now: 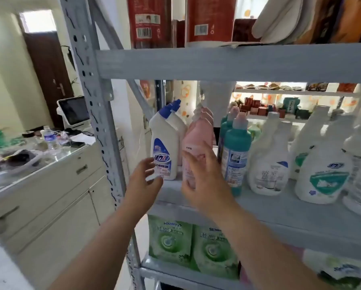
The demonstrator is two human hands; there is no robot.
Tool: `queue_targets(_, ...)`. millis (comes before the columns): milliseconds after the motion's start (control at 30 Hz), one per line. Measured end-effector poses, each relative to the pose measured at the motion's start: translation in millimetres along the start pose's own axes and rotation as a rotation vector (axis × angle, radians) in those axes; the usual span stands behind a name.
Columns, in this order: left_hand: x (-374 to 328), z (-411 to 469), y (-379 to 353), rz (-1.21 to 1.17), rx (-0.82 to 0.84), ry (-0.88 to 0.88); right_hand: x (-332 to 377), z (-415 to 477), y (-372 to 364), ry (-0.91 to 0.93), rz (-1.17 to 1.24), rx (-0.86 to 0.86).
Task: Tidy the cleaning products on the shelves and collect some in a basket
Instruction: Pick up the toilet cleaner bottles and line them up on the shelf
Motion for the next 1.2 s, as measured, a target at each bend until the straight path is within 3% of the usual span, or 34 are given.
queue_targets(233, 25, 53, -18, 0.009, -0.009, 0.184, -34, -16, -46, -0.163, 0.042, -0.140)
queue_targets(467, 35, 70, -34, 0.109, 0.057, 0.126, -49, -22, -61, -0.271, 0.013, -0.137)
queue_targets(667, 39, 52, -28, -0.005, 0.144, 0.156, -49, -23, -62, -0.289, 0.003, -0.132)
queue_targets(867, 31, 19, 6, -0.049, 0.175, 0.072, -52, -23, -59, -0.332, 0.038, -0.113)
queue_targets(1000, 18, -15, 23, -0.093, 0.221, 0.044, -29, -28, -46, -0.268, 0.265, -0.209)
queue_targets(1133, 4, -54, 26, -0.131, 0.286, 0.041, 0, -42, -50, -0.327, 0.882, -0.026)
queue_targets(1200, -2, -76, 23, -0.185, 0.313, 0.074, 2, -56, -50, -0.364, 1.034, 0.015)
Point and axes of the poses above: each hand's wrist, its own z-axis towards the middle knuckle, its own y-axis out of the back of the hand, x = y × z, the point moved 7 cm from there along z, towards the middle knuckle, and after that the axes turned 7 degrees about z, right-handed, at the moved point
